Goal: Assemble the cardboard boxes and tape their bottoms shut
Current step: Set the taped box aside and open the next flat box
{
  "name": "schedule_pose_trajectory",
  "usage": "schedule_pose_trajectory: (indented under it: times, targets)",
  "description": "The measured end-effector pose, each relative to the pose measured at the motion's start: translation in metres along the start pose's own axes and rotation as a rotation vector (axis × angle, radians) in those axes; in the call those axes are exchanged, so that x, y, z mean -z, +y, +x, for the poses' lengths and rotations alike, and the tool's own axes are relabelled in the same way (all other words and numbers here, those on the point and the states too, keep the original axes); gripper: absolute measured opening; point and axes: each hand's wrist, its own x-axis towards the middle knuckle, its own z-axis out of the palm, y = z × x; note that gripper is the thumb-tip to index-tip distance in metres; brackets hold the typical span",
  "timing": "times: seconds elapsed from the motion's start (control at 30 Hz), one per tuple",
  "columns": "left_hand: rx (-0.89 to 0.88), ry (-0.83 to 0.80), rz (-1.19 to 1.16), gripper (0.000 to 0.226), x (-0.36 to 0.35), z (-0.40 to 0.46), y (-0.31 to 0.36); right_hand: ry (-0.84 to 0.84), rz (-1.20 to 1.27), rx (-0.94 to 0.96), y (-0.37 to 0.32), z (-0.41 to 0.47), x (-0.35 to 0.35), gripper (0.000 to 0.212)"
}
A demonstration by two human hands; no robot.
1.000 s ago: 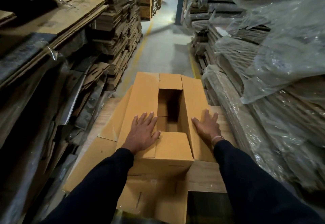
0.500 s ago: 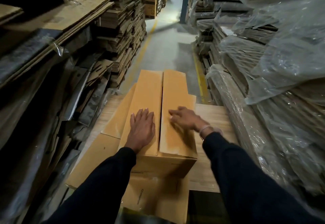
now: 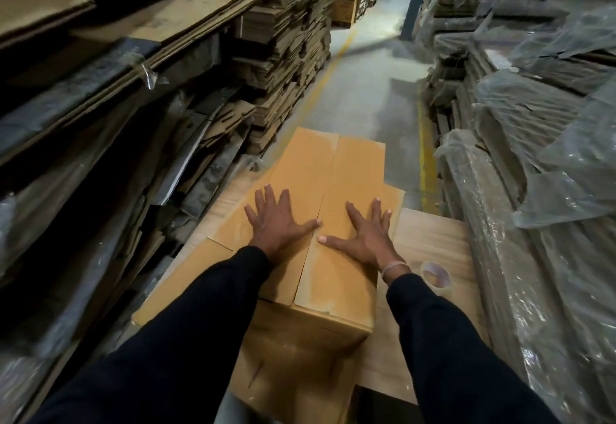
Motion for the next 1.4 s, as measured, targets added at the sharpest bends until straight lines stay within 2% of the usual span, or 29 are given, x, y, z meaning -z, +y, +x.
schedule_pose_trajectory:
  times: [0.2,0.37,0.53,0.73,0.97,1.2,1.4]
  targets:
    - [0.216,0.020,-0.057,0.143,0.004,0.040,0.024,0.074,0.246,0.016,0.021,0.046,0.015,0.129]
    - [0.310,0.089,-0.047,0.138,0.001,0.048,0.035,0.117,0.373,0.085,0.027,0.062,0.016,0.122]
    - [0.461,0.123,-0.087,0.137,0.014,0.015,0.023,-0.012,0.319,0.199,0.006,0.060,0.025,0.119]
    - [0.652,0.212,-0.158,0.136,0.046,-0.080,-0.032,-0.183,0.183,0.399,-0.068,0.012,0.016,0.112]
    - [0.872,0.268,-0.236,0.140,0.072,-0.218,-0.115,-0.328,0.061,0.582,-0.142,-0.091,-0.044,0.108]
    - [1.022,0.325,-0.297,0.140,0.074,-0.366,-0.183,-0.426,0.049,0.679,-0.180,-0.205,-0.123,0.110]
    - [1.100,0.389,-0.323,0.138,0.068,-0.478,-0.216,-0.516,0.036,0.725,-0.196,-0.290,-0.179,0.108]
